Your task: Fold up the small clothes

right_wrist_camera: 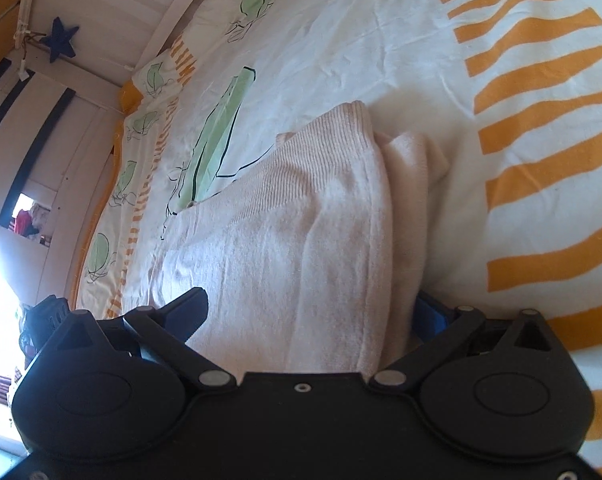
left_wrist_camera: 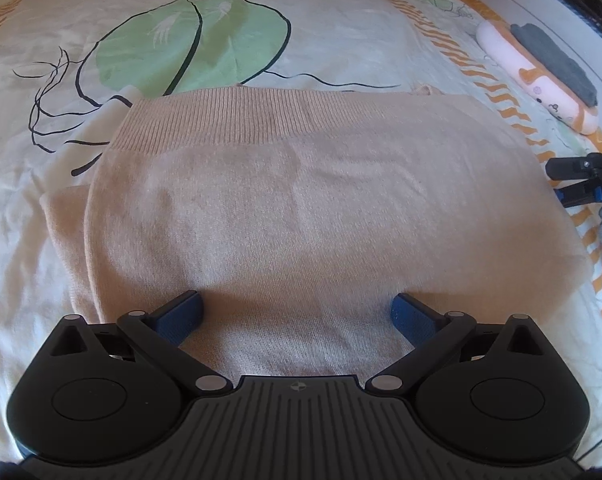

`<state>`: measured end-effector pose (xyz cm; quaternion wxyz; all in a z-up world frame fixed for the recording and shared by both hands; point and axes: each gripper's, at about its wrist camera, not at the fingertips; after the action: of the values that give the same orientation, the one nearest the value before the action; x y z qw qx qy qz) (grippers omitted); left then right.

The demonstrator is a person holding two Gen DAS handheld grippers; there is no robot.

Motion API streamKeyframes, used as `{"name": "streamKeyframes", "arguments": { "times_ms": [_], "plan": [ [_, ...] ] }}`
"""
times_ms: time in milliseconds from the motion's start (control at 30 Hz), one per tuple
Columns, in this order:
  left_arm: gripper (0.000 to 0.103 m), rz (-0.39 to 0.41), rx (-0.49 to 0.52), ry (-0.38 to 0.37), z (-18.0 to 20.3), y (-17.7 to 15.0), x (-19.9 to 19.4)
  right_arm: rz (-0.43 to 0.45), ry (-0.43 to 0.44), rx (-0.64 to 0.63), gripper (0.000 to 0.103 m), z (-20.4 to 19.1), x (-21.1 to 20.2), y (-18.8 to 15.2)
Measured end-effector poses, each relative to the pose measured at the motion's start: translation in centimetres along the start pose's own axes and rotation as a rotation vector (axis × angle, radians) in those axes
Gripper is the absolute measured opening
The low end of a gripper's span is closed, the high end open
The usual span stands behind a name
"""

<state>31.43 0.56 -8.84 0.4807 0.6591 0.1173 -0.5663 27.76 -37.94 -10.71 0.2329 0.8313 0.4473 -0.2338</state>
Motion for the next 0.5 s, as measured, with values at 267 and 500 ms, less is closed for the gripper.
{"name": "streamKeyframes", "arguments": {
  "times_ms": [267, 500],
  "plan": [
    [0.102, 0.019, 0.003, 0.024, 0.3, -0.1, 0.0, -0.034, -0.026, -0.061, 0.062, -0.9, 0.7, -0.2],
    [0.091, 0.065, -0.048, 0.038, 0.1, 0.6, -1.1, -0.082, -0.070, -0.055, 0.035, -1.0, 1.2, -0.2]
  ]
}}
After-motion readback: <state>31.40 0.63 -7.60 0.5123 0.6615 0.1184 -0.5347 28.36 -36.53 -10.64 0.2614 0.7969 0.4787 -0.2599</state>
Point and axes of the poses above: each gripper's, at about its wrist camera, not at the fingertips, and x roughly the way its jaws point, z to its right, y to its top, and after that the axes turned 10 degrees about x, right-handed
